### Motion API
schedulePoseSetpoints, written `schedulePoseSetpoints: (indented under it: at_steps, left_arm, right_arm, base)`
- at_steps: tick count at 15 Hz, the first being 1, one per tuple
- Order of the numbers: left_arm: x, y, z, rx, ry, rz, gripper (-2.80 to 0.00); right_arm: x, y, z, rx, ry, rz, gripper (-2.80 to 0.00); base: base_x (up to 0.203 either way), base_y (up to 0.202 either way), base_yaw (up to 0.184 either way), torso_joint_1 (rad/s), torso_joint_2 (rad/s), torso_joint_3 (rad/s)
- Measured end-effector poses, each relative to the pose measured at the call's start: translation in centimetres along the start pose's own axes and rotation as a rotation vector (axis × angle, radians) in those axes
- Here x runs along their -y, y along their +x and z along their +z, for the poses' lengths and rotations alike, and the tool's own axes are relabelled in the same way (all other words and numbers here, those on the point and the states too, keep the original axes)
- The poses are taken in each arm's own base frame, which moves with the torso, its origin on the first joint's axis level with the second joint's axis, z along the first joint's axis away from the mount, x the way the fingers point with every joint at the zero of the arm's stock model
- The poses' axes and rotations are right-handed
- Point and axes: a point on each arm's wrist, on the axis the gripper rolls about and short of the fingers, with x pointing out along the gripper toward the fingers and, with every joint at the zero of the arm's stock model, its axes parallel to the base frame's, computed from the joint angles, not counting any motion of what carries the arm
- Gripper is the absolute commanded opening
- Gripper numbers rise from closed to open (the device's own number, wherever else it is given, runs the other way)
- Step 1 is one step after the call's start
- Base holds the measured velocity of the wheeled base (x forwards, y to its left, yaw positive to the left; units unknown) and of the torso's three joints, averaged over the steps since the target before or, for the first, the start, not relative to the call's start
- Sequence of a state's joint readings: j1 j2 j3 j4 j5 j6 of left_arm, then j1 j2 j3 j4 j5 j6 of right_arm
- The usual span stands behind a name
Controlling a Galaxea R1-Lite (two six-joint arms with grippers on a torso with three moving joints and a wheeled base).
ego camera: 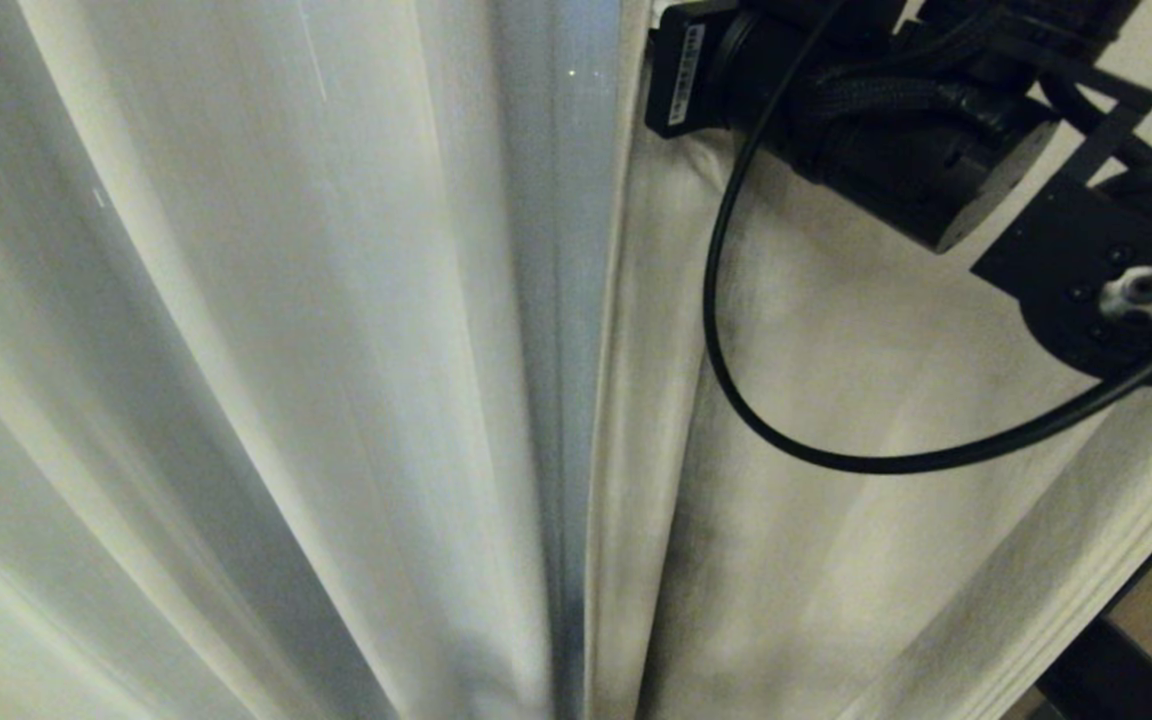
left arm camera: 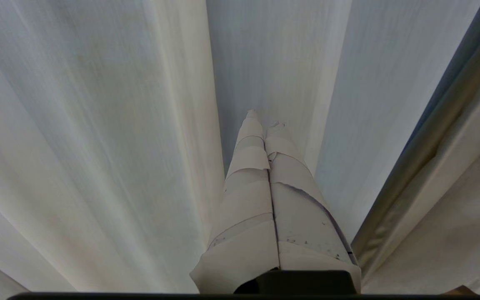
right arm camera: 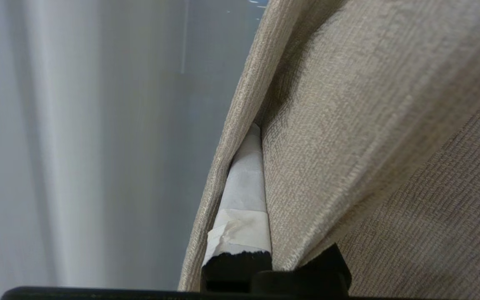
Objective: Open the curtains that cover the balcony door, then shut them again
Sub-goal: Close the outer curtains on both sides
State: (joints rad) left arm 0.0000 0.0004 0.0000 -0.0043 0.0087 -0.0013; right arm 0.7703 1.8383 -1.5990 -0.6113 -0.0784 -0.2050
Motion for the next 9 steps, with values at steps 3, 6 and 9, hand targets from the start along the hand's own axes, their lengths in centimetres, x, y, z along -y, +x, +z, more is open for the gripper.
schedulePoseSetpoints:
  at_steps: [3, 6, 9]
  left_arm:
    - [0.0, 0.0, 0.0, 0.0, 0.0, 0.0, -2.8]
    - [0.0, 0.0, 0.0, 0.0, 0.0, 0.0, -2.8]
    - [0.0, 0.0, 0.0, 0.0, 0.0, 0.0, -2.8]
  right_arm:
    - [-1.0, 0.5, -0.6, -0.01, 0.003, 0.002, -2.8]
    - [-1.9, 0.9, -1.1, -0.017, 0.007, 0.019, -2.8]
    - [-2.6, 1.2, -1.5, -0.024, -0.001, 0.034, -2.8]
  base:
    - [0.0, 0.0, 0.0, 0.0, 0.0, 0.0]
    - [0.0, 0.0, 0.0, 0.0, 0.0, 0.0]
    - [0.0, 0.0, 0.0, 0.0, 0.0, 0.0]
